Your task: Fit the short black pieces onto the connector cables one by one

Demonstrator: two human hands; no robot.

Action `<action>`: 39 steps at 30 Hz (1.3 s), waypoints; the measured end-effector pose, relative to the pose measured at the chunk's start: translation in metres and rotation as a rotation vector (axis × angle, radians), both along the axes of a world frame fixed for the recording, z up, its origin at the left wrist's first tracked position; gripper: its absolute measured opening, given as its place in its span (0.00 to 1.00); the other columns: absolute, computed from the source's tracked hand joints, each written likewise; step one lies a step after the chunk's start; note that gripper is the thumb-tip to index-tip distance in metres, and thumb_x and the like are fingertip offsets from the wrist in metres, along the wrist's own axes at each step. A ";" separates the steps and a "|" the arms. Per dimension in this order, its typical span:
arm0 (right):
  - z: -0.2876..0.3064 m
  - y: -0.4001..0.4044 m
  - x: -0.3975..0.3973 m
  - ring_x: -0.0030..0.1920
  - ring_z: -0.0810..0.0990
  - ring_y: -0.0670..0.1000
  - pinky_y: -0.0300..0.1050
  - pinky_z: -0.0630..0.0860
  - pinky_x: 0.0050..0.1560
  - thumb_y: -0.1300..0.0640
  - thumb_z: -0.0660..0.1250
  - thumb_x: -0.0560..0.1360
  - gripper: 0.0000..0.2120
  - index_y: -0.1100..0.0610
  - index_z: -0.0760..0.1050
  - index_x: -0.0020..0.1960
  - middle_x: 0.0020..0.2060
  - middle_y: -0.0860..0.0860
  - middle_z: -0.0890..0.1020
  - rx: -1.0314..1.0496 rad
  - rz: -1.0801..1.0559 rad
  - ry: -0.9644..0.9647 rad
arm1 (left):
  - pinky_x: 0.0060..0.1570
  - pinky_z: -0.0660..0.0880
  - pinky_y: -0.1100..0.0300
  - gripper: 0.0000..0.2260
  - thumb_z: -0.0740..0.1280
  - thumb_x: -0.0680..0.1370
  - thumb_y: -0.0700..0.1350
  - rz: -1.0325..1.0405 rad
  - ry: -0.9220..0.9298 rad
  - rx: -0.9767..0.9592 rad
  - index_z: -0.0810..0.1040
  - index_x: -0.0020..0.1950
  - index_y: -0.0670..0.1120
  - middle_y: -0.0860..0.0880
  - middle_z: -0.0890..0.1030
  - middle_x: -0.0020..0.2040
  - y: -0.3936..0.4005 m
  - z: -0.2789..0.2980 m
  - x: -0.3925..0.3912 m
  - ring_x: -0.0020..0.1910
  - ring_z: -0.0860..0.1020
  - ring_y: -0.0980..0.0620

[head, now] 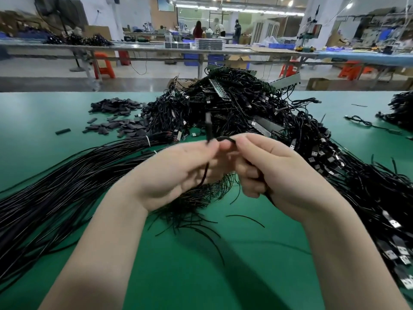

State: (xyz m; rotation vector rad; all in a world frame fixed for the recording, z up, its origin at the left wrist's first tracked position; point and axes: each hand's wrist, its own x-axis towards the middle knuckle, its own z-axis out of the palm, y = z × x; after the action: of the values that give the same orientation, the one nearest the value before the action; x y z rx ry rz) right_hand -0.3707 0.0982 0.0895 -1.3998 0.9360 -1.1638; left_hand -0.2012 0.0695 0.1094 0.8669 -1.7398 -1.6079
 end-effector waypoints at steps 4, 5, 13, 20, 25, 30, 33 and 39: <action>-0.013 -0.003 0.009 0.25 0.66 0.46 0.37 0.66 0.28 0.51 0.57 0.81 0.12 0.51 0.77 0.45 0.27 0.47 0.68 0.089 0.320 -0.065 | 0.61 0.76 0.57 0.20 0.54 0.81 0.53 0.062 0.322 0.183 0.76 0.64 0.44 0.47 0.82 0.60 -0.015 -0.007 0.002 0.61 0.78 0.52; -0.021 -0.006 0.011 0.25 0.66 0.45 0.36 0.67 0.28 0.51 0.56 0.81 0.13 0.51 0.78 0.46 0.27 0.47 0.68 0.147 0.398 -0.027 | 0.58 0.78 0.60 0.20 0.53 0.81 0.53 0.063 0.376 0.189 0.77 0.63 0.45 0.47 0.83 0.59 -0.019 -0.008 0.003 0.60 0.80 0.53; -0.052 -0.027 -0.008 0.26 0.58 0.47 0.39 0.57 0.27 0.35 0.65 0.70 0.22 0.51 0.64 0.30 0.24 0.45 0.63 0.220 -0.097 0.428 | 0.33 0.74 0.62 0.19 0.58 0.80 0.55 -0.295 -0.006 -0.106 0.83 0.40 0.48 0.47 0.81 0.28 -0.009 0.001 0.028 0.27 0.78 0.50; -0.006 -0.001 0.004 0.24 0.60 0.44 0.35 0.60 0.25 0.50 0.57 0.81 0.13 0.50 0.78 0.45 0.26 0.44 0.66 -0.053 0.120 -0.038 | 0.55 0.79 0.58 0.17 0.53 0.84 0.51 0.056 0.108 0.012 0.79 0.59 0.45 0.46 0.85 0.53 -0.019 -0.016 0.001 0.54 0.83 0.49; -0.031 -0.009 0.014 0.25 0.58 0.45 0.36 0.58 0.27 0.45 0.57 0.81 0.16 0.49 0.78 0.43 0.26 0.45 0.63 0.184 0.406 0.151 | 0.46 0.80 0.62 0.21 0.55 0.79 0.54 -0.147 0.632 0.184 0.84 0.55 0.46 0.48 0.86 0.52 -0.021 -0.004 0.013 0.50 0.84 0.54; -0.040 -0.017 -0.016 0.27 0.57 0.48 0.40 0.55 0.27 0.30 0.67 0.65 0.25 0.51 0.67 0.30 0.26 0.46 0.62 0.191 0.030 0.532 | 0.35 0.74 0.60 0.17 0.58 0.80 0.54 -0.370 0.051 -0.016 0.84 0.41 0.52 0.51 0.78 0.26 -0.017 -0.003 0.031 0.26 0.75 0.53; -0.025 -0.013 -0.025 0.27 0.58 0.47 0.40 0.55 0.27 0.33 0.67 0.69 0.25 0.54 0.71 0.31 0.26 0.49 0.62 0.014 -0.201 0.503 | 0.34 0.72 0.65 0.19 0.57 0.82 0.57 -0.362 -0.378 -0.108 0.83 0.50 0.48 0.49 0.85 0.36 -0.011 -0.009 0.021 0.32 0.81 0.53; -0.003 0.001 0.016 0.25 0.65 0.45 0.37 0.63 0.26 0.51 0.57 0.81 0.15 0.54 0.78 0.42 0.25 0.43 0.69 -0.166 -0.164 0.245 | 0.47 0.78 0.61 0.14 0.56 0.84 0.52 0.305 0.077 -0.119 0.79 0.57 0.49 0.53 0.86 0.49 -0.020 -0.018 -0.004 0.49 0.84 0.57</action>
State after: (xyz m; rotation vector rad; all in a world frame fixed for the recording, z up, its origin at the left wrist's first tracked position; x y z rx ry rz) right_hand -0.3546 0.0991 0.0865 -1.6512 1.1660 -1.2326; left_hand -0.2052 0.0499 0.0913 0.9485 -1.5478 -1.3080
